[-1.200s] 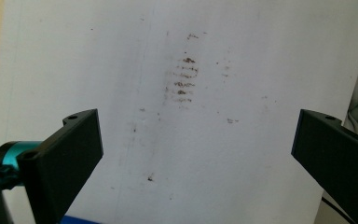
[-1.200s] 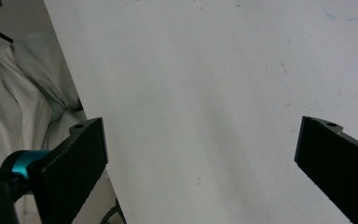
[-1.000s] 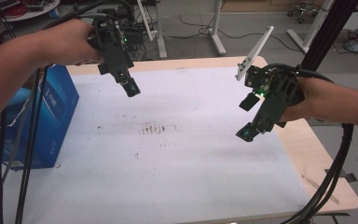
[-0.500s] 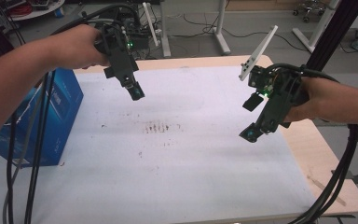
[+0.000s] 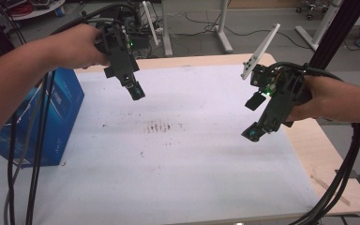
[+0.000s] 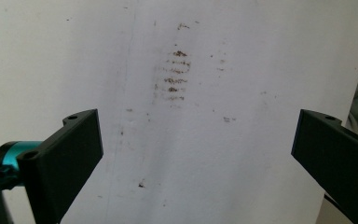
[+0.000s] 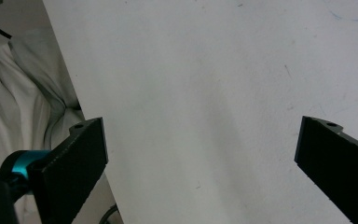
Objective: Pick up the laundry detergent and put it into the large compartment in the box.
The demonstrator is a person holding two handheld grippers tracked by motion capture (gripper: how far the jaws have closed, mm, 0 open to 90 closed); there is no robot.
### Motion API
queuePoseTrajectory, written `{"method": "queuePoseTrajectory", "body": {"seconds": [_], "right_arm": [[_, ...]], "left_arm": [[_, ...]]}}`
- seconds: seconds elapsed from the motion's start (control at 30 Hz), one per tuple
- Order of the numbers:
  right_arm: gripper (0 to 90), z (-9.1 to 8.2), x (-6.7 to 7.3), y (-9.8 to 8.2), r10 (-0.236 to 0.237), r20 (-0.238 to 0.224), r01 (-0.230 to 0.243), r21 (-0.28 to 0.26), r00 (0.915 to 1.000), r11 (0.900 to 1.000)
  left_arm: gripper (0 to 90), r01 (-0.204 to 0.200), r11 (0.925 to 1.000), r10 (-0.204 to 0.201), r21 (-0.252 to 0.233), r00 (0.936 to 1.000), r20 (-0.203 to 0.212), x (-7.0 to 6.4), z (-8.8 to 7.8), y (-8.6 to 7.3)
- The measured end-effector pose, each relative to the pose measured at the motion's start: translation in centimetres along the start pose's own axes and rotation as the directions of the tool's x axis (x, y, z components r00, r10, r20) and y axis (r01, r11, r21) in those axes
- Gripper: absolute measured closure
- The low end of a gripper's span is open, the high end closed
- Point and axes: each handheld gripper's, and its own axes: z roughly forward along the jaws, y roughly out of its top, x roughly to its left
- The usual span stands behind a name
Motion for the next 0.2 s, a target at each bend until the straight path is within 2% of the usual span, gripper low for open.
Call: {"method": "queuePoseTrajectory", "body": {"seconds": [0.13, 0.2], "right_arm": [[1.5, 0.09, 0.04, -0.04, -0.004, -0.003, 0.004, -0.002, 1.0, 1.0], [1.5, 0.1, 0.08, -0.06, -0.003, -0.003, 0.003, -0.002, 1.0, 1.0]], "left_arm": [[1.9, 0.009, 0.9999, -0.009, -0.009, 0.9999, -0.005, 0.07, 0.03, -0.16], [1.9, 0.001, 1.0, -0.001, -0.003, 1.0, -0.001, 0.13, 0.03, -0.2]]}}
